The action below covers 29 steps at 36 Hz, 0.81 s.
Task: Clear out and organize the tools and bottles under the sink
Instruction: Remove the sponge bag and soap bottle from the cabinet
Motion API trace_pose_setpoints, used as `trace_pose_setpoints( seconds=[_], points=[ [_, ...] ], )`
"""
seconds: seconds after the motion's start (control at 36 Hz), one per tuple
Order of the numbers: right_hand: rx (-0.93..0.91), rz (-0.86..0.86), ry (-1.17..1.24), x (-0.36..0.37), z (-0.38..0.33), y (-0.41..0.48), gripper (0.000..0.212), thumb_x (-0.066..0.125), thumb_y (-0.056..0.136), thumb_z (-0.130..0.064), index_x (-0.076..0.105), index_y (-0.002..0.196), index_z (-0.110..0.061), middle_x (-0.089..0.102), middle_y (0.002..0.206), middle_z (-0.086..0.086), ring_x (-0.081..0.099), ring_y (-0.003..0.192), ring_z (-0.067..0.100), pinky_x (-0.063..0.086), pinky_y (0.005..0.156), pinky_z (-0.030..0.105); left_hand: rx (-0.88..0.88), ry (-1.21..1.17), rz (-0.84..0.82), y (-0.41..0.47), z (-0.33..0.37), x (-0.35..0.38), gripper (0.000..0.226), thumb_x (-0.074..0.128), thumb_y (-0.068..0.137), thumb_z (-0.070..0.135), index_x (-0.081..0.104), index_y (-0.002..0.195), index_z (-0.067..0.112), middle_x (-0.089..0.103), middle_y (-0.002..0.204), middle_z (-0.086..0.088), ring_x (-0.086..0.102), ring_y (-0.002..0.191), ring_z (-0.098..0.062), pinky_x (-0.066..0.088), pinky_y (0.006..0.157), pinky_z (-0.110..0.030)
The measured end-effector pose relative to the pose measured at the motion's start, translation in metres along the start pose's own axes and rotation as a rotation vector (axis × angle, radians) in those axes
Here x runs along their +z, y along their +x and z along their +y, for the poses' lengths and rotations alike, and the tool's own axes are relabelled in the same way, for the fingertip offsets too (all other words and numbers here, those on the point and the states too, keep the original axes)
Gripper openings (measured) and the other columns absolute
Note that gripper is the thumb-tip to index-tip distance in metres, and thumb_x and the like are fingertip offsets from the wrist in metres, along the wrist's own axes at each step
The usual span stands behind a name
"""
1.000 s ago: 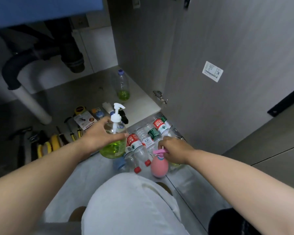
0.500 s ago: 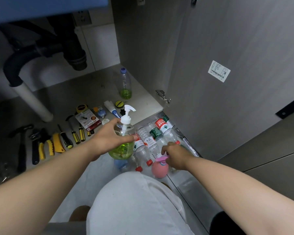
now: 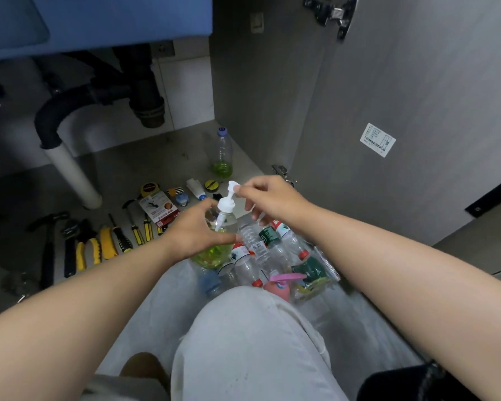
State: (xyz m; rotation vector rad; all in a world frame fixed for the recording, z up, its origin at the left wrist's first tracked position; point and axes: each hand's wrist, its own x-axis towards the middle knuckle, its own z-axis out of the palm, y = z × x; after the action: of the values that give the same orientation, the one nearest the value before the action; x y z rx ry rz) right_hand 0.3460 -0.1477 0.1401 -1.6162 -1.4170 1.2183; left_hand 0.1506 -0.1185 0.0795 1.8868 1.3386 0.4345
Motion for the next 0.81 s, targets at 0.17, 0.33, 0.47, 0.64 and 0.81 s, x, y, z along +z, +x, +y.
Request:
trace_pose_setpoints(
  seconds=[0.17, 0.33, 0.47, 0.64, 0.81],
  points=[
    [-0.074, 0.110, -0.044, -0.016, -0.009, -0.011, 0.024, 0.066, 0.094, -0.026, 0.067, 0.076, -0.011, 0.066, 0.064, 0.003, 0.058, 0.053, 0.014, 0.051, 0.050, 0.028, 0.148, 0.084, -0.050, 0.005, 0.024, 0.011, 0.090, 0.088, 0.053, 0.069, 0.053, 0.129, 0.037, 0.061, 0.115, 0.020, 0.058, 0.102, 0.000, 0.042, 0.074, -0.012],
    [-0.050, 0.234, -0.140, -0.066, -0.006, -0.039, 0.019, 0.062, 0.082, -0.015, 0.068, 0.063, -0.012, 0.065, 0.055, 0.008, 0.056, 0.044, 0.016, 0.046, 0.044, 0.024, 0.267, -0.012, -0.259, 0.017, 0.062, 0.034, 0.092, 0.089, 0.056, 0.067, 0.047, 0.133, 0.040, 0.055, 0.123, 0.033, 0.052, 0.112, 0.019, 0.037, 0.088, -0.001],
    [0.023, 0.229, -0.262, -0.110, 0.005, -0.069, 0.019, 0.061, 0.082, -0.016, 0.066, 0.067, -0.006, 0.062, 0.053, 0.006, 0.055, 0.042, 0.018, 0.046, 0.043, 0.025, 0.348, 0.141, -0.388, 0.024, 0.075, 0.051, 0.095, 0.088, 0.066, 0.059, 0.046, 0.148, 0.034, 0.049, 0.145, 0.014, 0.048, 0.130, -0.004, 0.038, 0.110, -0.022],
    [0.196, 0.097, -0.426, -0.135, 0.043, -0.096, 0.017, 0.061, 0.081, -0.016, 0.066, 0.073, -0.002, 0.067, 0.059, 0.007, 0.062, 0.045, 0.019, 0.051, 0.047, 0.026, 0.307, 0.224, -0.402, 0.030, 0.073, 0.060, 0.060, 0.077, 0.079, 0.057, 0.062, 0.133, 0.034, 0.059, 0.137, 0.012, 0.056, 0.124, -0.007, 0.045, 0.104, -0.027],
    [0.436, -0.040, -0.636, -0.125, 0.116, -0.099, 0.010, 0.062, 0.082, -0.016, 0.071, 0.078, -0.014, 0.068, 0.051, -0.004, 0.067, 0.047, 0.012, 0.059, 0.052, 0.026, 0.273, 0.202, -0.355, 0.034, 0.071, 0.060, 0.032, 0.075, 0.088, 0.045, 0.066, 0.118, 0.036, 0.066, 0.126, 0.010, 0.061, 0.118, -0.011, 0.046, 0.099, -0.027]
  ],
)
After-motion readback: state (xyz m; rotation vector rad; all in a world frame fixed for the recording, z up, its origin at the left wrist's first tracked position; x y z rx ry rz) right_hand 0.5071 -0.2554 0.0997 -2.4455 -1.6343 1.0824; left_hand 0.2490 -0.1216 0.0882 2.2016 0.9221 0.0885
